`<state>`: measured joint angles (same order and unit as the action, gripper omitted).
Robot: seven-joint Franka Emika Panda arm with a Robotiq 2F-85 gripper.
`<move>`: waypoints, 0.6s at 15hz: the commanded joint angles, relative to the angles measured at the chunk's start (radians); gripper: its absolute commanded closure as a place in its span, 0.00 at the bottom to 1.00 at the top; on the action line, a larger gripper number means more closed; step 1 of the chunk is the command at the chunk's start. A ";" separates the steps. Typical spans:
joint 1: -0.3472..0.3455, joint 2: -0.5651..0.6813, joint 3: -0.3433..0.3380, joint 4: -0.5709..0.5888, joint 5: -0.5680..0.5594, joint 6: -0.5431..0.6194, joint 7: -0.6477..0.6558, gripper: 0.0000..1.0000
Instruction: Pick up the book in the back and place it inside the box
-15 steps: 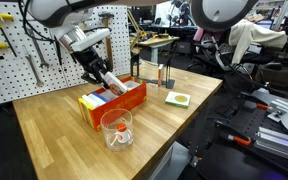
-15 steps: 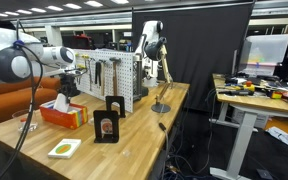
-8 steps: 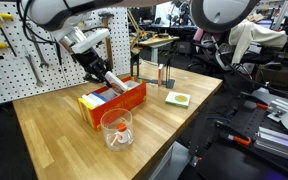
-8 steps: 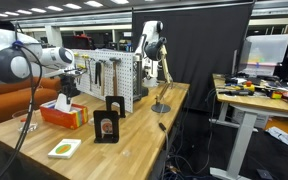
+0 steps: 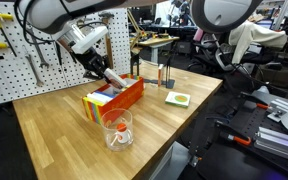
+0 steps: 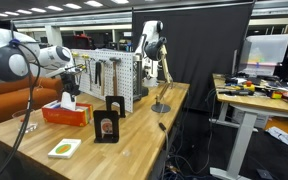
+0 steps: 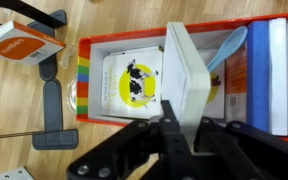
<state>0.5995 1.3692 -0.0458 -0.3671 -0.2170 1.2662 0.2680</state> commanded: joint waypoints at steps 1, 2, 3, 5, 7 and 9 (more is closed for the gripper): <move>0.019 -0.015 -0.024 0.003 -0.017 0.037 -0.057 0.96; 0.021 -0.016 -0.023 0.006 -0.017 0.042 -0.067 0.96; 0.023 -0.015 -0.022 0.010 -0.015 0.049 -0.074 0.96; 0.024 -0.014 -0.021 0.012 -0.011 0.060 -0.075 0.96; 0.020 -0.010 -0.019 0.012 -0.004 0.079 -0.053 0.96; 0.008 -0.008 -0.001 0.012 0.024 0.096 -0.010 0.96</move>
<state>0.6195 1.3616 -0.0524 -0.3554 -0.2258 1.3211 0.2242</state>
